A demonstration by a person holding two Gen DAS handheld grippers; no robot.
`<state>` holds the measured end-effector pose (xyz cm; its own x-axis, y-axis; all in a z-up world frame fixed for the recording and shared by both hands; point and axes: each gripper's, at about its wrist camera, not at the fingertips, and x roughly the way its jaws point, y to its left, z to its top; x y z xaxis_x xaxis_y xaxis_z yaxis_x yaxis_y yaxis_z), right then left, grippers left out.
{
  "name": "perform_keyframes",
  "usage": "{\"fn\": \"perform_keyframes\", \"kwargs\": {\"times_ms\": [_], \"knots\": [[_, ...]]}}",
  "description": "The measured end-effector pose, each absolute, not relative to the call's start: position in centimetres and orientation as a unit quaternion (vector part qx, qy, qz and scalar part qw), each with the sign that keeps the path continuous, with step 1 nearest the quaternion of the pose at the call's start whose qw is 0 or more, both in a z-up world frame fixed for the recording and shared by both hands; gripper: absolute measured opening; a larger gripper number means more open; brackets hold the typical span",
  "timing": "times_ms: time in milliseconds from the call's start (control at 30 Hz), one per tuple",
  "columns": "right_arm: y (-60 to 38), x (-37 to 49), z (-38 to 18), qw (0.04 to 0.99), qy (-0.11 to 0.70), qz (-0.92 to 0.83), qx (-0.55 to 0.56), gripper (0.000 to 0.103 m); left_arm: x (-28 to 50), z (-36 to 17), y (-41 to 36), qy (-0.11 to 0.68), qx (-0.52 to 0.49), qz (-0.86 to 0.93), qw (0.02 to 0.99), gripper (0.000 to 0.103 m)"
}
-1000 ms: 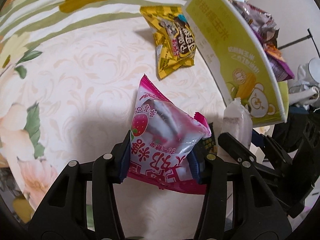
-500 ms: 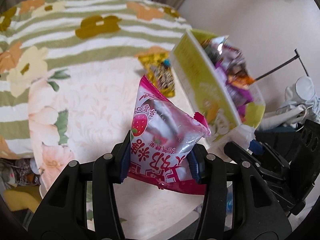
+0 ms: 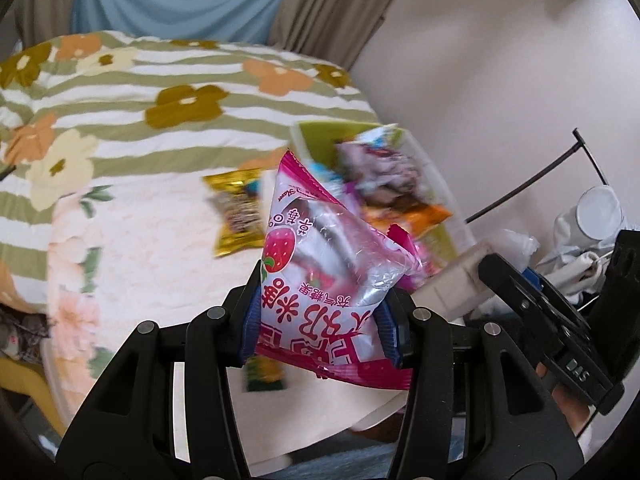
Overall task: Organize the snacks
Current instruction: 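Drop the pink bag into the yellow box with the left tool while the right tool drops the white packet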
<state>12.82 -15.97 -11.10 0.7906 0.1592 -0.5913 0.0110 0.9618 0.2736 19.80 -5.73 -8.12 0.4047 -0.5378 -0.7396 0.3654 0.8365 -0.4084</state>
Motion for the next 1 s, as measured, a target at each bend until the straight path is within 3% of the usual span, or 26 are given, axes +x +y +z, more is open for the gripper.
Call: {"fn": "perform_keyframes", "kwargs": {"times_ms": [367, 433, 500, 533, 1000], "knots": [[-29.6, 11.8, -12.0, 0.933, 0.333, -0.011, 0.136, 0.055, 19.0, -10.5, -20.5, 0.480, -0.070, -0.291, 0.824, 0.045], [-30.9, 11.8, -12.2, 0.932, 0.336, -0.012, 0.137, 0.055, 19.2, -11.4, -22.5, 0.485, -0.065, -0.288, 0.823, 0.057], [-32.1, 11.9, -12.6, 0.930, 0.340, -0.010, 0.140, 0.055, 19.2, -11.8, -23.6, 0.485, -0.054, -0.274, 0.829, 0.094], [-32.5, 11.9, -12.8, 0.929, 0.342, -0.009, 0.141, 0.055, 19.1, -11.8, -23.7, 0.480, -0.052, -0.266, 0.834, 0.097], [-33.2, 14.6, -14.0, 0.919, 0.376, 0.062, 0.104, 0.055, 17.4, -11.0, -15.6, 0.467, -0.099, -0.145, 0.867, 0.097]]}}
